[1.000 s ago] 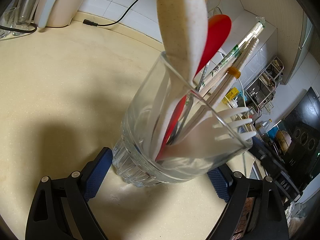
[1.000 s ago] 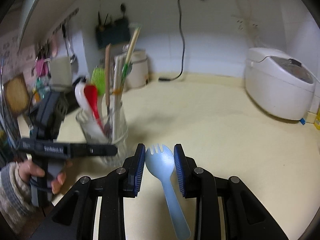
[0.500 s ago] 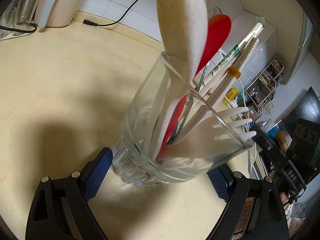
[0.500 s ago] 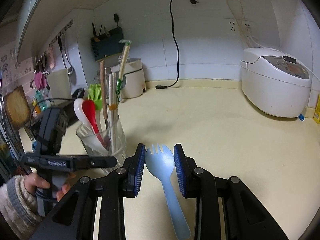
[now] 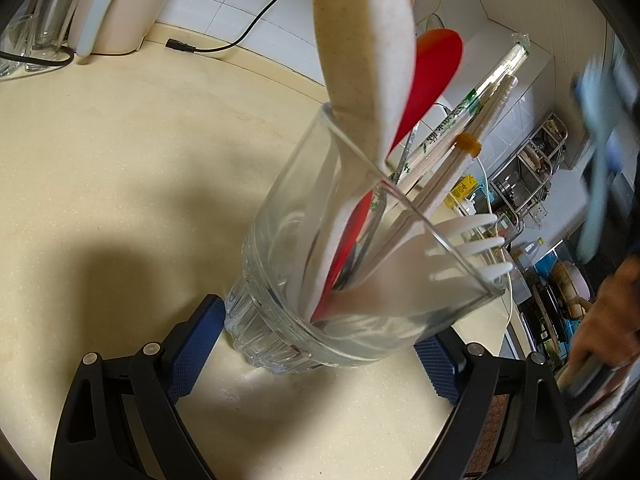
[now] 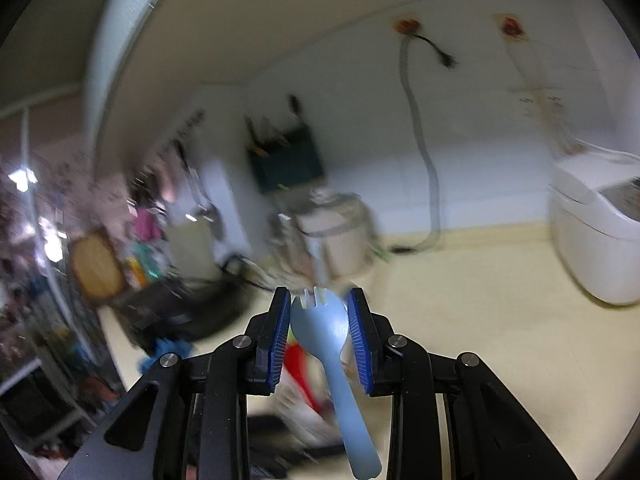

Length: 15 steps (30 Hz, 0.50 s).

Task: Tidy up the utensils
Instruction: 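Carry the light-blue spork over the glass and lower it in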

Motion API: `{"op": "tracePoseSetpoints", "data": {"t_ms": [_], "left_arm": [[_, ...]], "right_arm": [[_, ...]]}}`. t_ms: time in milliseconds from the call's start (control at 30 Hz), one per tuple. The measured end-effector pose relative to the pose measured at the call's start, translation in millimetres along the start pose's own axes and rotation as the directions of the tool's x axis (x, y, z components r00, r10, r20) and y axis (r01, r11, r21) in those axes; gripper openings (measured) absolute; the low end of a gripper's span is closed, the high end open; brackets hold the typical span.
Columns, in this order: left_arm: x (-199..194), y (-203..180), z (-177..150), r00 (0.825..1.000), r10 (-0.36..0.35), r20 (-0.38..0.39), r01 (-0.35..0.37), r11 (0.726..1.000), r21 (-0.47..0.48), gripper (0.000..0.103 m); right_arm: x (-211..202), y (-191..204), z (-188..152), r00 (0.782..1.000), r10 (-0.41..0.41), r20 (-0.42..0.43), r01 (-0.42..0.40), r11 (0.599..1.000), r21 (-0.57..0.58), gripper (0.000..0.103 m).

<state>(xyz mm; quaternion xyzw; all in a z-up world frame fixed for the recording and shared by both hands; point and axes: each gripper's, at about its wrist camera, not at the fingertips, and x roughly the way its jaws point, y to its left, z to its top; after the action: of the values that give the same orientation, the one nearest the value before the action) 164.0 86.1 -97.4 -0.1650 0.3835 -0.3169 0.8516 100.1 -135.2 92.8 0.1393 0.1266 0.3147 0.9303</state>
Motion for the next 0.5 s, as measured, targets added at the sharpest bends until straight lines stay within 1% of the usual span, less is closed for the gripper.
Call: {"op": "tracePoseSetpoints", "data": {"t_ms": [67,133,200,367,500], "left_arm": [[-0.1,0.0,0.1,1.000,0.000,0.000,0.000,1.000,0.000,0.092],[-0.2,0.1,0.2,1.000,0.000,0.000,0.000,1.000,0.000,0.092],[-0.2,0.1,0.3,1.000,0.001,0.000,-0.001,1.000,0.000,0.092],[-0.2,-0.1,0.3,1.000,0.000,0.000,0.000,1.000,0.000,0.092],[-0.3,0.0,0.4,1.000,0.000,0.000,0.000,1.000,0.000,0.092]], "right_arm": [[8.7,10.1,6.7,0.998,0.053,0.017,-0.053,0.999,-0.008,0.030],[18.9,19.9,9.9,0.997,0.073,0.031,-0.072,0.997,-0.039,0.030],[29.9,23.1,8.4,0.996,0.088,0.026,-0.086,0.995,-0.048,0.030],[59.9,17.2,-4.7,0.994,0.107,-0.010,-0.107,0.994,-0.010,0.030],[76.4,7.5,-6.7,0.990,0.137,-0.014,-0.137,0.990,0.041,0.030]]}}
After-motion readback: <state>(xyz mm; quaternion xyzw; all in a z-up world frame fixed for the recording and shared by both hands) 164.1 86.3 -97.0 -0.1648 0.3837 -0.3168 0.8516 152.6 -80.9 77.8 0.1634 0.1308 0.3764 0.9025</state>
